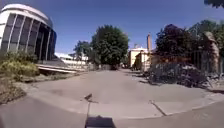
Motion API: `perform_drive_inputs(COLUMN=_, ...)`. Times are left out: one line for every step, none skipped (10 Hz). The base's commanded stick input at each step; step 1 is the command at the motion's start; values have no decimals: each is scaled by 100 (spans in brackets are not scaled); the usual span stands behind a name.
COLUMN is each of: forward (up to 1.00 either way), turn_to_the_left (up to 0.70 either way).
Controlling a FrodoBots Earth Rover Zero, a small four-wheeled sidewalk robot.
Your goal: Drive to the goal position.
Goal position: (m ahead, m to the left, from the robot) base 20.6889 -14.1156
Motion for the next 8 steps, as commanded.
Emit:
perform_drive_inputs(forward=70, turn_to_the_left=-13)
perform_drive_inputs(forward=70, turn_to_the_left=-12)
perform_drive_inputs(forward=70, turn_to_the_left=-1)
perform_drive_inputs(forward=70, turn_to_the_left=0)
perform_drive_inputs(forward=70, turn_to_the_left=0)
perform_drive_inputs(forward=70, turn_to_the_left=-6)
perform_drive_inputs(forward=70, turn_to_the_left=-11)
perform_drive_inputs(forward=70, turn_to_the_left=-14)
